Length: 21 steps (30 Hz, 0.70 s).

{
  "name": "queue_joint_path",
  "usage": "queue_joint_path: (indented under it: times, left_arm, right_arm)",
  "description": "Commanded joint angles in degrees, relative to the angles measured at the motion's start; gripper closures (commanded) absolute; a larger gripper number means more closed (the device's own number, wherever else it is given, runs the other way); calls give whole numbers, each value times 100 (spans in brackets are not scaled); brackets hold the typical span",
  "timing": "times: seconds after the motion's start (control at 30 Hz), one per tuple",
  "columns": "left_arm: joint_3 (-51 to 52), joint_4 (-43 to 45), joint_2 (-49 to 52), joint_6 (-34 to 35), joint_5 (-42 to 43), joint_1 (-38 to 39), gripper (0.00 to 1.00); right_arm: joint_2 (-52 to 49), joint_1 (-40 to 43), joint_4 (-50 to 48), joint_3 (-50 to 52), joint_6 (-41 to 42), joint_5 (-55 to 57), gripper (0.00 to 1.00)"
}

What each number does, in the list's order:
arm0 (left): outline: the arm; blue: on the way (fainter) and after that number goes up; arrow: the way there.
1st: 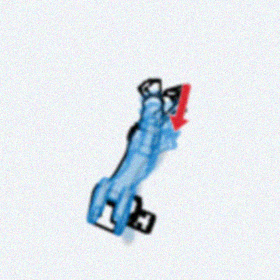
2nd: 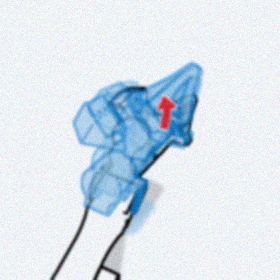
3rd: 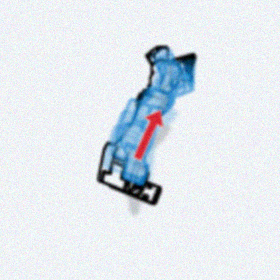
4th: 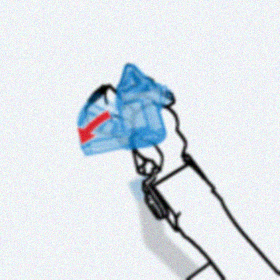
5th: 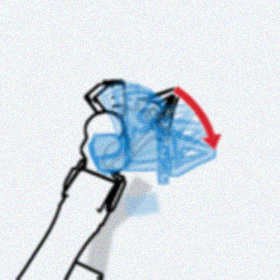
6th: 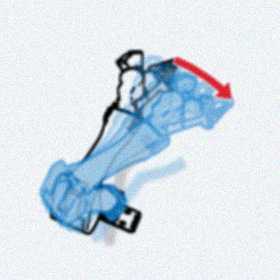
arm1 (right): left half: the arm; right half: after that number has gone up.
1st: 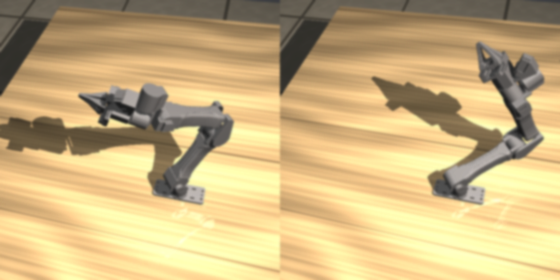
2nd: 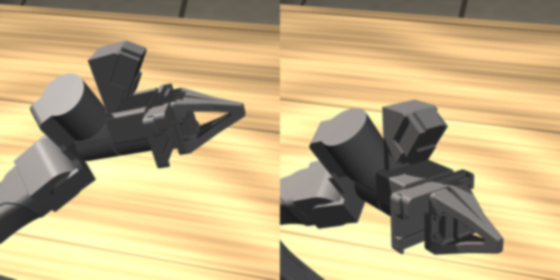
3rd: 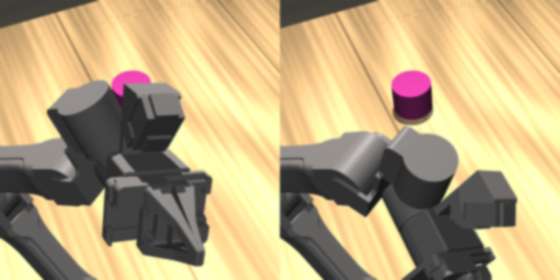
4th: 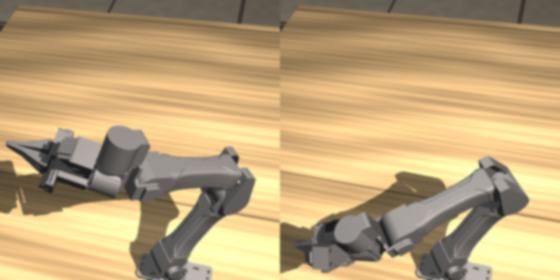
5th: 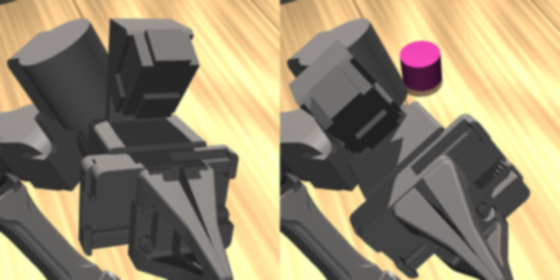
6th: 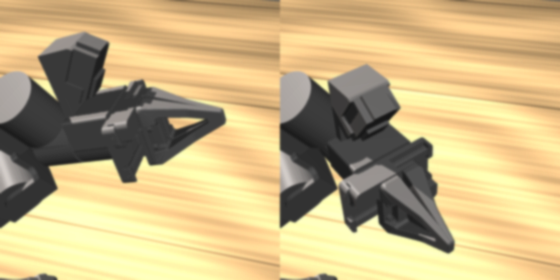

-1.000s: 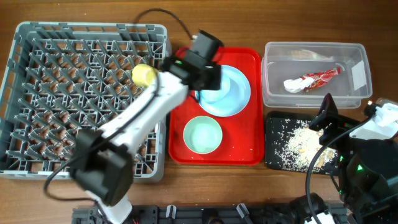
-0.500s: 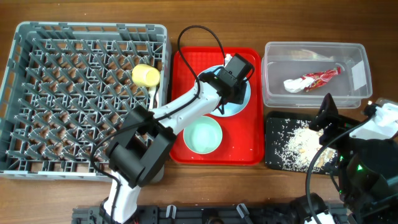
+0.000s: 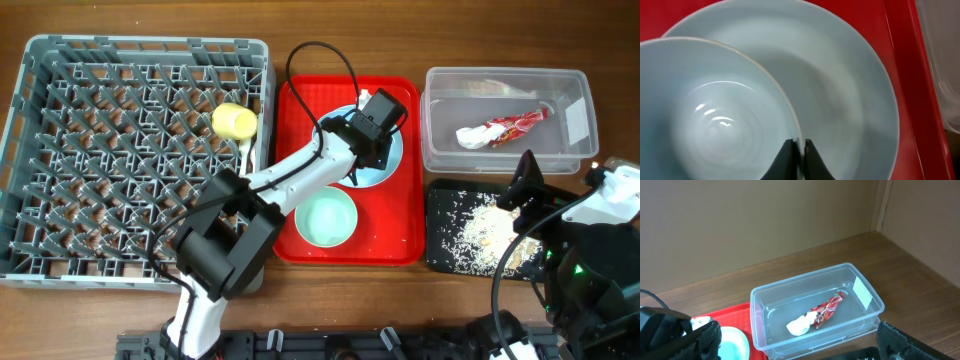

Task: Sort waste into correct bins and load items into the dishwasher rack
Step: 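Grasp the light blue bowl rim with the left gripper and lift, then carry the light blue bowl into the dish rack and set it down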

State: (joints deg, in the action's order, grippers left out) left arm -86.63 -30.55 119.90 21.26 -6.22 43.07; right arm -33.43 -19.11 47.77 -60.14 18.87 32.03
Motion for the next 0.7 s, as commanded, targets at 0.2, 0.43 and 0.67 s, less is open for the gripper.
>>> queue_joint_path:
  times: [0.2,0.43,0.67]
  left_arm:
    - [-157,-588,-1268,-42,144,-129,96]
    - [-238,-1904,-2986,-389,1733,-822,96]
    - [-238,-3493,-3965,-1585,4374,-2977,96]
  right_arm:
    - [-9,13,-11,-50,68,94,1]
    - [-11,13,-11,-50,68,94,0]
    - [-11,13,-11,-50,68,92,0]
